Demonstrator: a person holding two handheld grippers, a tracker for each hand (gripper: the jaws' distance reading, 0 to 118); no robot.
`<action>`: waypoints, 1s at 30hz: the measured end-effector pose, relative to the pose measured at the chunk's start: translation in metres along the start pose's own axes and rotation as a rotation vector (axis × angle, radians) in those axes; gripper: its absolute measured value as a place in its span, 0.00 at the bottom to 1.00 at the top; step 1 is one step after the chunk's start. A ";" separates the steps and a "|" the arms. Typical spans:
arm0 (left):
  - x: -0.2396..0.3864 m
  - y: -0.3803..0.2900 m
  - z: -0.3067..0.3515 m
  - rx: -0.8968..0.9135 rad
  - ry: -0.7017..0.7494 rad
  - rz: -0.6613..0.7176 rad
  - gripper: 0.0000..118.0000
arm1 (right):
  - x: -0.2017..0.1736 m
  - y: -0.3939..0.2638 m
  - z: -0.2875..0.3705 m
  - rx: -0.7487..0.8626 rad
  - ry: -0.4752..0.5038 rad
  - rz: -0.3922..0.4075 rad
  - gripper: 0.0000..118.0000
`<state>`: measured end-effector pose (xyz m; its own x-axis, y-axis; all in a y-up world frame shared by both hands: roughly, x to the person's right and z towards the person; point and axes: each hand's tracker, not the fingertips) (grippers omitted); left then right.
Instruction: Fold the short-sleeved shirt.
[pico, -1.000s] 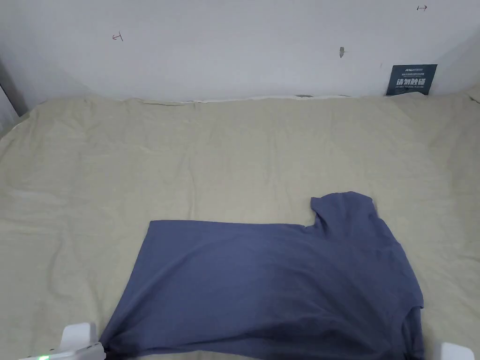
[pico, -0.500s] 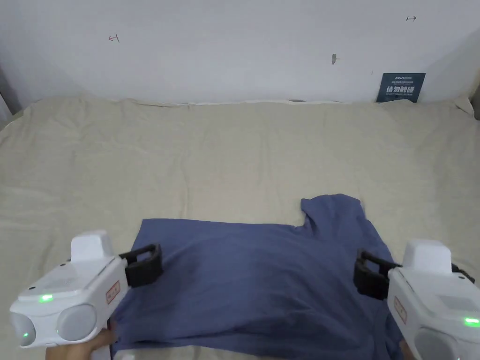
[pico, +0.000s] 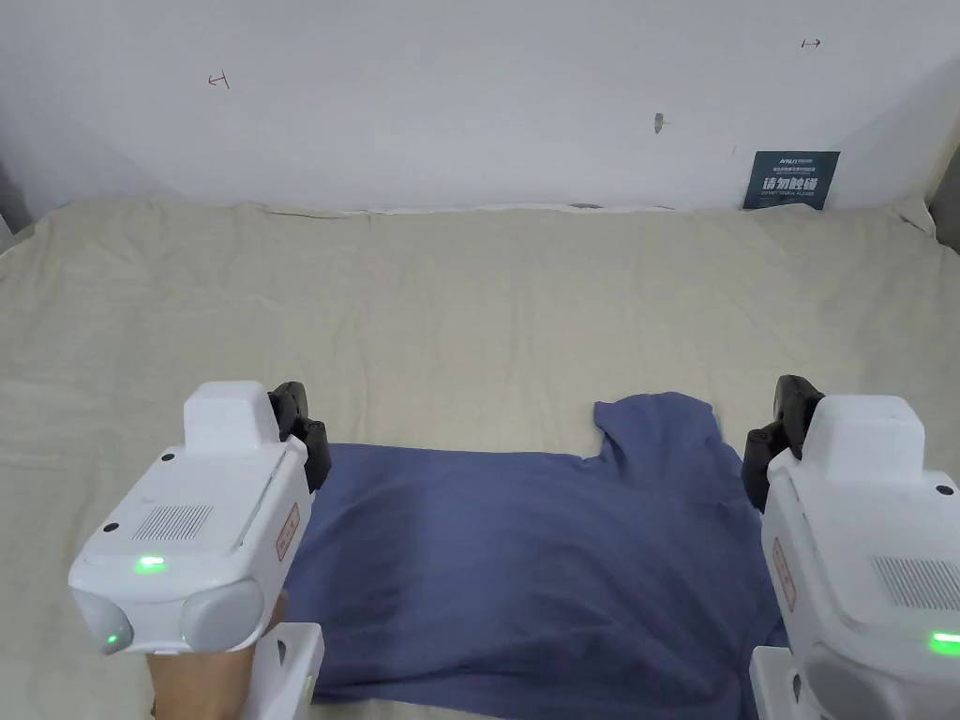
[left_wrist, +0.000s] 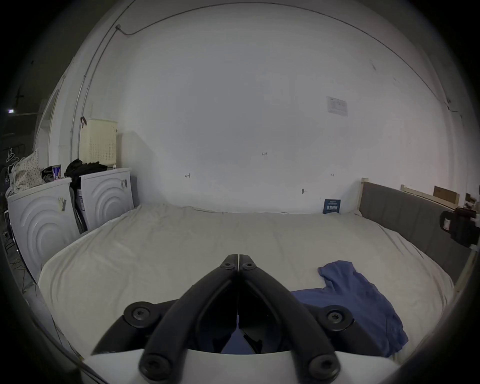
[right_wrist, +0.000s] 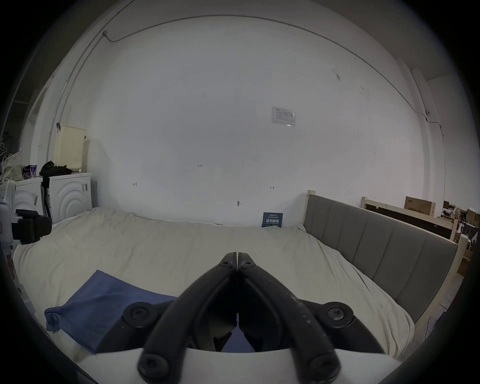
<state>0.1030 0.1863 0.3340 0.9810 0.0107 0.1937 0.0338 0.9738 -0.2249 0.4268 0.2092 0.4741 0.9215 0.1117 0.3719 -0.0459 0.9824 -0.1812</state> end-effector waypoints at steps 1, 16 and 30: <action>-0.001 0.001 -0.005 -0.018 -0.003 -0.007 0.00 | -0.001 -0.001 -0.003 -0.001 0.001 0.002 0.02; -0.057 -0.012 -0.197 -0.531 -0.098 -0.002 0.00 | -0.001 -0.025 -0.073 -0.144 0.021 0.003 0.02; -0.106 -0.093 -0.335 -0.794 0.031 0.091 0.83 | -0.007 -0.055 -0.155 -0.275 -0.006 -0.003 0.02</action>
<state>0.0596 0.0184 0.0141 0.9910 0.0647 0.1173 0.0674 0.5163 -0.8537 0.4825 0.1312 0.3406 0.9191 0.1106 0.3782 0.0641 0.9051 -0.4204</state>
